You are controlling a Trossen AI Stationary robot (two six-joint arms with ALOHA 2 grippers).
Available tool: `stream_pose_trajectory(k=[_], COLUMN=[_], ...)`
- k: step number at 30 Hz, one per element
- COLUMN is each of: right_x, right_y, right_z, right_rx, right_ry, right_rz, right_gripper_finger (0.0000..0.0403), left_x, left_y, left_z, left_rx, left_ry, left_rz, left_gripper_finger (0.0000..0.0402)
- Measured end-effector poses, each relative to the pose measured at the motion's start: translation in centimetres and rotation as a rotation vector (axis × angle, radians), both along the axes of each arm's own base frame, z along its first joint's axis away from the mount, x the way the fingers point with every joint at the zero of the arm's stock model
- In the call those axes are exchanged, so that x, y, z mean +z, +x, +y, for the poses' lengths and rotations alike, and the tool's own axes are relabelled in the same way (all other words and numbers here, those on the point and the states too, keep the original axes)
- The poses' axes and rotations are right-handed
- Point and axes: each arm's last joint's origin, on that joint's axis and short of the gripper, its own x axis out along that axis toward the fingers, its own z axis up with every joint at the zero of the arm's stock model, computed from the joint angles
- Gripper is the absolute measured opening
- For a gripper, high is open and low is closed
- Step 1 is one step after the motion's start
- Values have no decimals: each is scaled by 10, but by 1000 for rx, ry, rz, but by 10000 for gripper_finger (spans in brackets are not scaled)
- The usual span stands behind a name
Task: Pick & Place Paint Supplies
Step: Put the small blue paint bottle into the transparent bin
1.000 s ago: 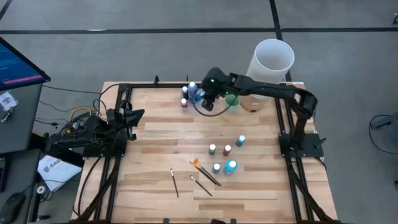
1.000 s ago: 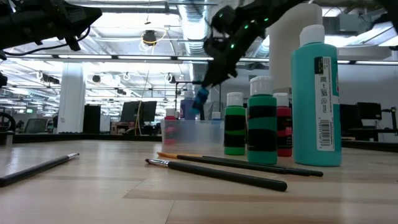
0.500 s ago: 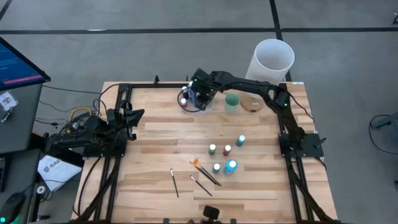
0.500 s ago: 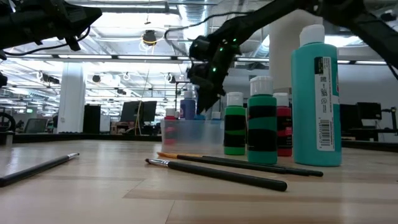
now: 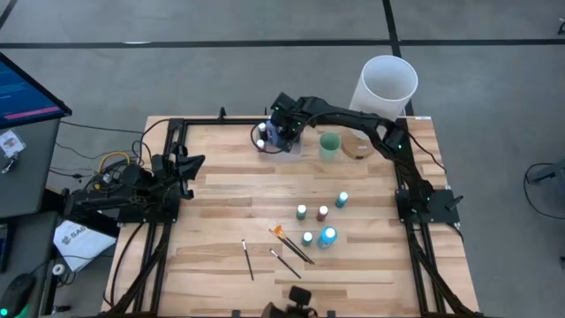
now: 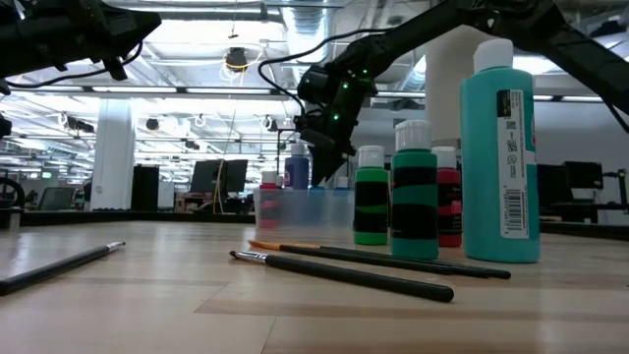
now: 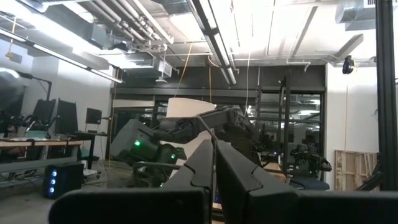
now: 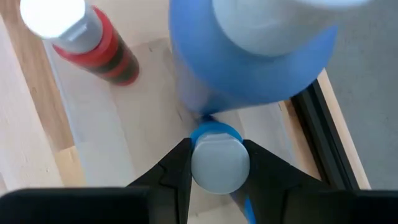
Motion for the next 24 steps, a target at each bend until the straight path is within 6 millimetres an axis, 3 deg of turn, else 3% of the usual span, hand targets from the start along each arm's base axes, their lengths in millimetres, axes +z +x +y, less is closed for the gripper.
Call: stream_pose_trajectory(k=[10,18,24], right_x=[0,-1,-6], right_y=[0,4,3], right_z=[-4,-6,-5], right_rx=[-13,-18,-6], right_ry=[-5,-24,-22], right_rz=[-15,-44,-17], right_gripper_finger=[109,164,164], left_x=[0,0,0], left_y=[0,0,0], left_z=[0,0,0], left_rx=[0,0,1], left_ry=[0,0,0], left_rz=[0,0,0], left_gripper_finger=[2,2,2])
